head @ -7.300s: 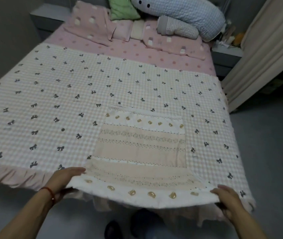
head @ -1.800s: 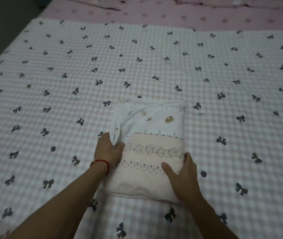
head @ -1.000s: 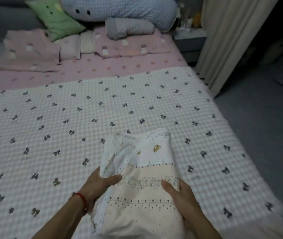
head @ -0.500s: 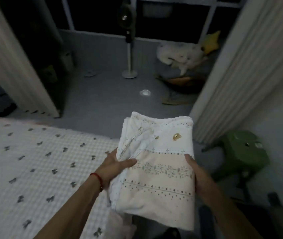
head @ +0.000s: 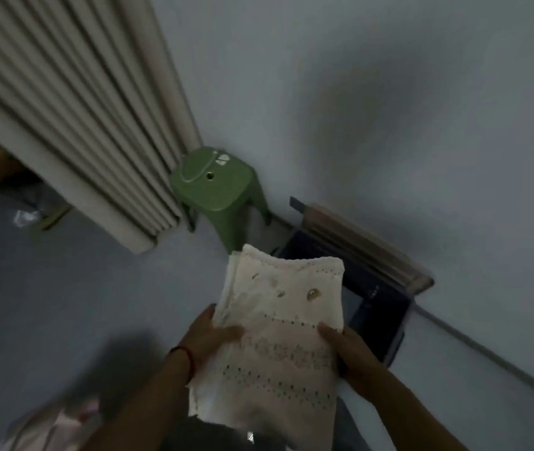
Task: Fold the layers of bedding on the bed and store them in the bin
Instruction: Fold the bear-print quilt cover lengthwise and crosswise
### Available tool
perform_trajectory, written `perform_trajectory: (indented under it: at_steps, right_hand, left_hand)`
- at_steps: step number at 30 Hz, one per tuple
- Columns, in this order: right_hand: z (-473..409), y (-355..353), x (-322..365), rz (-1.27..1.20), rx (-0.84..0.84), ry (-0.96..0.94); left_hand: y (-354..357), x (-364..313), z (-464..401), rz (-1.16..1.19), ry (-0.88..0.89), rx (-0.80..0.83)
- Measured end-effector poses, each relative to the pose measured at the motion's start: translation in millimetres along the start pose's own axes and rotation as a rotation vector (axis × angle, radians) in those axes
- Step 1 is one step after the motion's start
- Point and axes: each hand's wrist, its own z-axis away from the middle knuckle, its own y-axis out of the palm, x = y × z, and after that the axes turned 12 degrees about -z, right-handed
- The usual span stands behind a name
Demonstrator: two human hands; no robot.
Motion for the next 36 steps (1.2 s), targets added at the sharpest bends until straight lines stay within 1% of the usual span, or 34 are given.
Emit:
perform_trajectory:
  at_steps: [3,5,8,10,14,17,21,24,26,27,28,29,30,31,32,33,34,35,36]
  right_hand:
    - [-42.6,-50.0,4.4,-0.162,-0.144,0.033]
    - [-74.0,-71.9,7.1,-0.259,-0.208,0.052]
    - [-145.1,-113.8,-6.7,-0.326,-0.324,0.066]
    - [-197.3,-140.1,-18.4,-0.339,-0.362,0.044]
    - [-315.5,-187.6,-46.8,-0.328,-0.387,0.013]
    - [-394.5,-218.5,-88.4,-0.351,-0.407,0.001]
    - [-459.2,-231.5,-149.2,-0.408,-0.44,0.007]
    - [-494.7,-242.4,-180.9,-0.339,-0.525,-0.049]
    - [-502.7,-242.4,-192.0,-0.204,-0.586,-0.076]
    - [-502.4,-238.8,-195.2,-0.113,-0.63,-0.106]
    - [-497.8,-231.6,-195.7,-0.013,-0.668,-0.174]
    - [-491.2,-224.3,-196.2,0.128,-0.694,-0.278]
    - [-483.1,-215.5,-194.1,0.347,-0.691,-0.367]
    - [-477.9,-210.5,-192.9,0.622,-0.636,-0.426]
    - [-473.3,-207.6,-190.4,0.87,-0.525,-0.41]
    - [-472.1,-208.5,-191.3,1.077,-0.396,-0.328]
    - [-475.5,-212.7,-191.9,1.229,-0.287,-0.221]
    - [-483.5,-220.2,-195.3,1.321,-0.2,-0.109]
    - [-490.9,-224.7,-195.6,1.359,-0.155,-0.033]
  left_hand:
    - [48.6,-36.2,-75.4,-0.116,0.011,0.12]
    - [74.2,-46.8,-130.3,-0.136,0.007,0.156]
    - [120.7,-42.0,-226.5,-0.198,0.004,0.238]
    - [152.1,-30.8,-292.3,-0.216,-0.009,0.269]
    - [210.4,24.7,-420.0,-0.244,-0.043,0.293]
    - [242.7,79.7,-498.4,-0.263,-0.049,0.304]
    - [271.7,145.9,-563.4,-0.326,-0.073,0.285]
    - [285.1,176.5,-593.5,-0.334,-0.04,0.288]
    - [288.5,183.1,-598.8,-0.379,-0.002,0.289]
    - [289.1,180.3,-595.7,-0.425,0.037,0.258]
    - [288.3,175.9,-589.4,-0.526,0.119,0.177]
    - [286.9,169.4,-579.4,-0.725,0.255,0.057]
    - [286.2,162.6,-569.3,-0.962,0.473,-0.065]
    - [286.8,156.1,-562.5,-1.167,0.735,-0.115]
    - [286.8,151.1,-560.3,-1.338,0.935,-0.055]
    - [285.6,148.1,-563.1,-1.497,1.02,0.069]
    - [284.1,148.5,-573.6,-1.646,1.001,0.2]
    - [283.1,151.1,-586.9,-1.76,0.897,0.326]
    - [284.4,152.1,-598.6,-1.807,0.785,0.409]
